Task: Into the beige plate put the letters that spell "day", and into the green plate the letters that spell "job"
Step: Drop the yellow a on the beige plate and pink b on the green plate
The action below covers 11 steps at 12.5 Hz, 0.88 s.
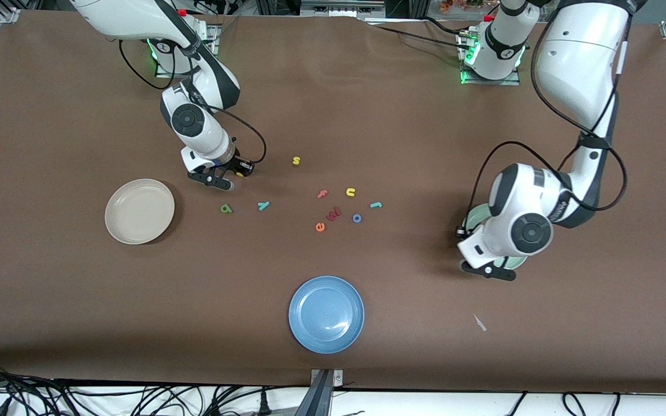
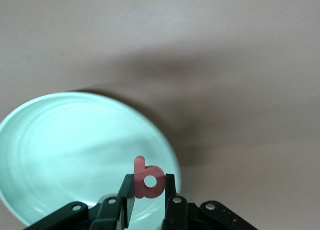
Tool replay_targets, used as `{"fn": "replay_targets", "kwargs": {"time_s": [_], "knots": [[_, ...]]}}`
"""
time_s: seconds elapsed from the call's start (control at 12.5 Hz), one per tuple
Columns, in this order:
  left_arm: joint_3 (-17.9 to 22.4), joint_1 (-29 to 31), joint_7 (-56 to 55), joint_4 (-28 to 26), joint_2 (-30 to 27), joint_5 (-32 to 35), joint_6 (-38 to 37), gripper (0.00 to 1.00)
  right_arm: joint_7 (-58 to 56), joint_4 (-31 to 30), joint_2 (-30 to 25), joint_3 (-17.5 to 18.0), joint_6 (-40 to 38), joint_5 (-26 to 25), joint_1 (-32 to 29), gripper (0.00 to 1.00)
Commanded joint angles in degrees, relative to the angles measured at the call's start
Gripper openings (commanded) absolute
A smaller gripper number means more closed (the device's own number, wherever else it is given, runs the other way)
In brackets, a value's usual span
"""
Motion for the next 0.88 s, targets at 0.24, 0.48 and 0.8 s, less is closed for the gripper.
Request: {"fn": "replay_targets", "kwargs": {"time_s": [0.24, 0.48, 0.8], "knots": [[-0.9, 2.7, 4.2, -2.2, 1.7, 1.4, 1.6, 0.1, -0.4, 4.7, -0.7, -1.4, -4.8, -1.6, 0.1, 0.11], [-0.9, 2.6, 4.2, -1.9, 3.1, 1.3, 2.4, 0.14, -11.3, 5.8, -5.1, -6.0, -13.4, -3.3, -0.1, 0.11], [-1.0, 2.7, 4.3, -1.7, 2.7, 1.2, 1.9, 1.0, -31.3, 5.6, -8.0, -15.2, -17.0, -3.3, -0.1, 0.12]]}}
